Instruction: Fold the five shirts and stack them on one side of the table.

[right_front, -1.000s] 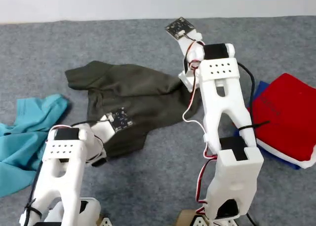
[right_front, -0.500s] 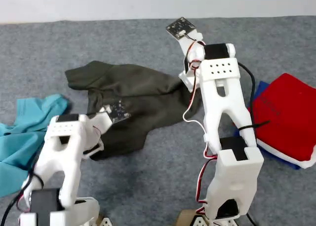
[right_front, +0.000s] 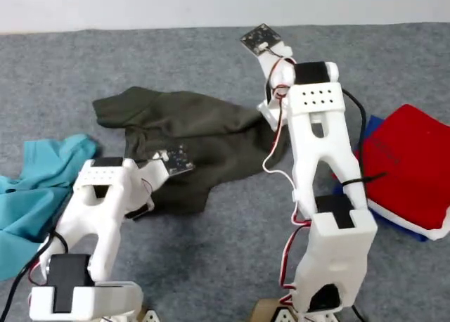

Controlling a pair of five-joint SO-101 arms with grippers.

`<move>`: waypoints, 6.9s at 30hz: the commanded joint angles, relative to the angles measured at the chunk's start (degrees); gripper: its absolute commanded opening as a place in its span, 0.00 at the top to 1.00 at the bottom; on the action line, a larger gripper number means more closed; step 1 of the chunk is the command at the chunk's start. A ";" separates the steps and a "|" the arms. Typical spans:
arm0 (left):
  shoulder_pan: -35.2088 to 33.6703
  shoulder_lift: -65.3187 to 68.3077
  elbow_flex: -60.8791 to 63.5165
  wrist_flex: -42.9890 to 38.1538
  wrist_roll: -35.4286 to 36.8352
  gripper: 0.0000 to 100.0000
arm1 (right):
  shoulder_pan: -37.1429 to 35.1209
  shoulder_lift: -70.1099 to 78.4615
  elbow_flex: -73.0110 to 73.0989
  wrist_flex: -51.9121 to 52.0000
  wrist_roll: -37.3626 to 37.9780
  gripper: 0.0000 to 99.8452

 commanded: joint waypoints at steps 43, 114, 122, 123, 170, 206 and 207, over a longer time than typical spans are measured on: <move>-22.95 -55.47 -6.73 5.63 24.88 1.00 | -6.55 7.52 -12.40 -1.98 -3.52 0.79; -27.08 -55.82 -8.13 -7.21 38.24 0.99 | -12.09 -11.47 -21.36 19.74 4.66 0.99; -27.16 -55.82 -19.65 -7.21 41.05 0.99 | -7.16 -22.02 -26.37 19.38 4.66 0.99; -27.87 -55.82 -21.14 -7.21 41.14 0.99 | -6.11 -22.81 -27.34 19.30 4.66 0.99; -23.91 -55.47 -4.53 -2.11 26.29 1.00 | -12.35 -39.16 45.19 -5.67 7.30 0.99; -21.01 -55.38 23.69 -23.12 23.91 1.00 | -7.43 29.85 -48.35 19.91 0.26 0.82; -21.01 -55.38 23.69 -23.12 23.91 1.00 | -7.52 29.14 -47.03 19.91 0.35 0.82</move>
